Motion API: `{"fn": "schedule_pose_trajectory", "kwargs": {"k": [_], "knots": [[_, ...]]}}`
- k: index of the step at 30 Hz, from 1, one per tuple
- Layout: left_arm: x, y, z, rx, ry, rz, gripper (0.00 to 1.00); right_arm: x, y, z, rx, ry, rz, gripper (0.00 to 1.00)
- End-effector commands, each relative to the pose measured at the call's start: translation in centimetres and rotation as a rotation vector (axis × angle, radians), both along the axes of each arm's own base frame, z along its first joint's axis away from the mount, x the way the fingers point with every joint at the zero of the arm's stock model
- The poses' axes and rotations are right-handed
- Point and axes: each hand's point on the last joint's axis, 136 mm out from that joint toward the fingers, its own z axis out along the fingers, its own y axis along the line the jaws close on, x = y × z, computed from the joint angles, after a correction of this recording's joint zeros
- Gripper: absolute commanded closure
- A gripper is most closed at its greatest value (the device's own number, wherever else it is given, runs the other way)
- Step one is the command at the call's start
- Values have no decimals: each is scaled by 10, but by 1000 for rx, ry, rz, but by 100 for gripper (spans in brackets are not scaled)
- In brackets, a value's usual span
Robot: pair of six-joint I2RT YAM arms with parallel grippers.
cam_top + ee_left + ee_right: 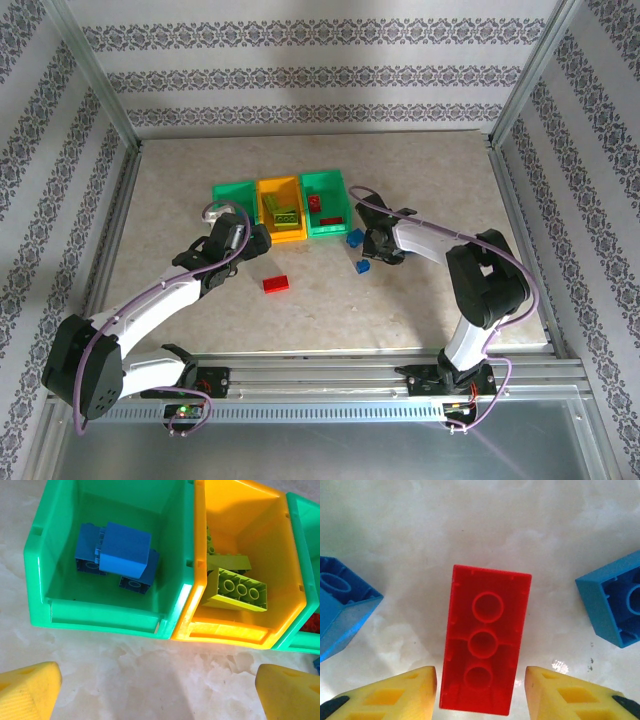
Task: Sort the legos into containers by color
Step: Pick up the lego from the middle-right of the table.
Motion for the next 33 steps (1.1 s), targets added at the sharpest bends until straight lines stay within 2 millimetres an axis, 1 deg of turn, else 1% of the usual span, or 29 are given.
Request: {"fn": "schedule_pose_trajectory", "kwargs": {"k": [1,4,8,13,19,24,28,33], "knots": [[2,5,2,-9,-1,26,0,7,-6,-4,-29,17,5,49],[3,4,2,-10,-2,24,0,11,-4,-9,-33,28,9,49],[4,3,5,-10,-6,22,0,17,1,-12,-23,40,18,54],[4,4,5,-5,-4,19,0,21,10,-2,-4,16,35,62],[2,3,2,-8,1,16,0,25,20,27,17,-52,62,71],[1,3,0,-9,2,15,0,29,32,54,25,-123,93,73],[1,4,1,-7,-4,12,0,32,46,76,41,-181,127,74],[1,4,2,-6,-9,9,0,38,73,100,60,-249,198,74]]}}
